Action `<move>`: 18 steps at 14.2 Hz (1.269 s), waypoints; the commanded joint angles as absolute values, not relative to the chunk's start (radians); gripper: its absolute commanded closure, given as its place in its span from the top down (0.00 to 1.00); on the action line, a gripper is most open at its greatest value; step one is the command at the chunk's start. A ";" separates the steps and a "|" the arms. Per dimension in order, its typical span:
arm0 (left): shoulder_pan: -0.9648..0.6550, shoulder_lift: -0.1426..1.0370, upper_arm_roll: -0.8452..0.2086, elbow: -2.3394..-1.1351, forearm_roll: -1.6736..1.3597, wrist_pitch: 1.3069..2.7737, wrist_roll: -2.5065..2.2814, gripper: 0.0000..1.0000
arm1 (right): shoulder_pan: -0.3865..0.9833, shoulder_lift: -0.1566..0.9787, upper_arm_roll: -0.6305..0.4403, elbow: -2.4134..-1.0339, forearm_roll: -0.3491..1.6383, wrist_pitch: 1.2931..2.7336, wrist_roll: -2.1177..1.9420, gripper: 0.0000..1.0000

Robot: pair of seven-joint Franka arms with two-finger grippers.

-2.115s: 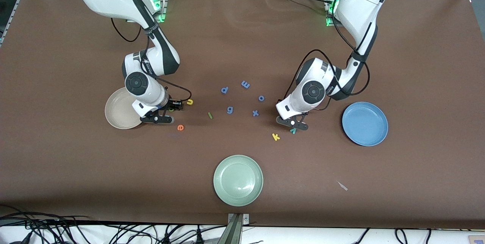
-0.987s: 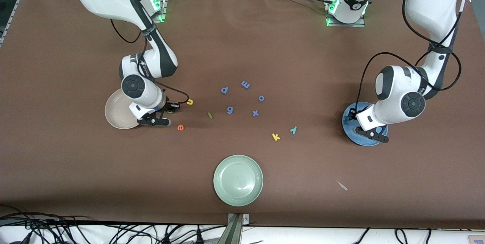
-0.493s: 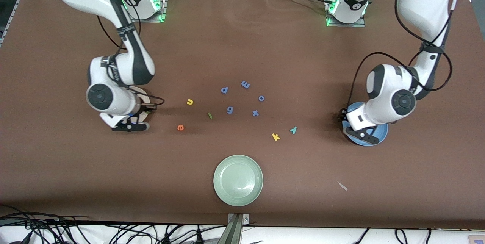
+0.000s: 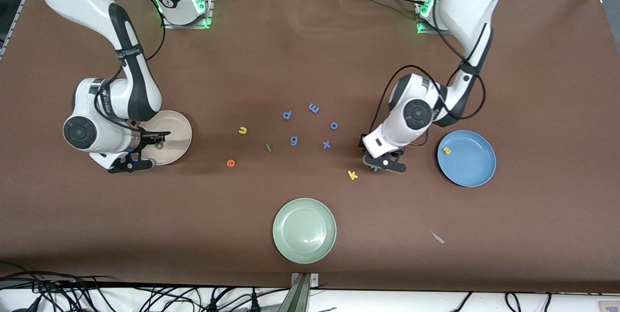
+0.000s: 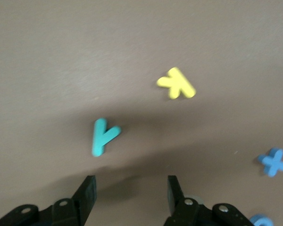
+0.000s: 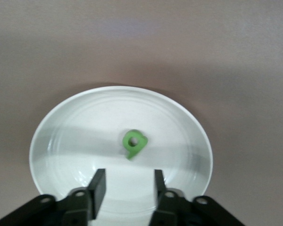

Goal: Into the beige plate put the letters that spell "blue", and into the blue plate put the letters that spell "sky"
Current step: 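Place the 9 in the beige plate while the left gripper grasps the Y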

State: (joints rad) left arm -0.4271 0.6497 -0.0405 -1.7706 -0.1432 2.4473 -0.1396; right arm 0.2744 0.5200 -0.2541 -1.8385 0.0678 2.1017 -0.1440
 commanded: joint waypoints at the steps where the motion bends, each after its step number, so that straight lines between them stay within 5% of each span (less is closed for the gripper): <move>1: -0.428 0.689 -0.003 -1.703 -0.156 2.437 -0.132 0.68 | 0.296 0.512 -0.242 -1.835 0.080 2.102 -0.129 1.00; 12: -0.449 0.773 0.018 -1.649 -0.153 2.494 -0.127 0.58 | 0.468 0.656 -0.199 -1.594 0.273 2.109 0.251 1.00; 14: -0.449 0.773 0.018 -1.654 -0.153 2.494 -0.127 0.45 | 0.495 0.708 -0.199 -1.554 0.298 2.138 0.284 1.00; 17: -0.449 0.773 0.018 -1.654 -0.152 2.494 -0.127 0.00 | 0.518 0.735 -0.199 -1.554 0.301 2.189 0.287 1.00; 18: -0.449 0.773 0.018 -1.654 -0.152 2.494 -0.126 0.00 | 0.518 0.744 -0.199 -1.554 0.301 2.207 0.287 1.00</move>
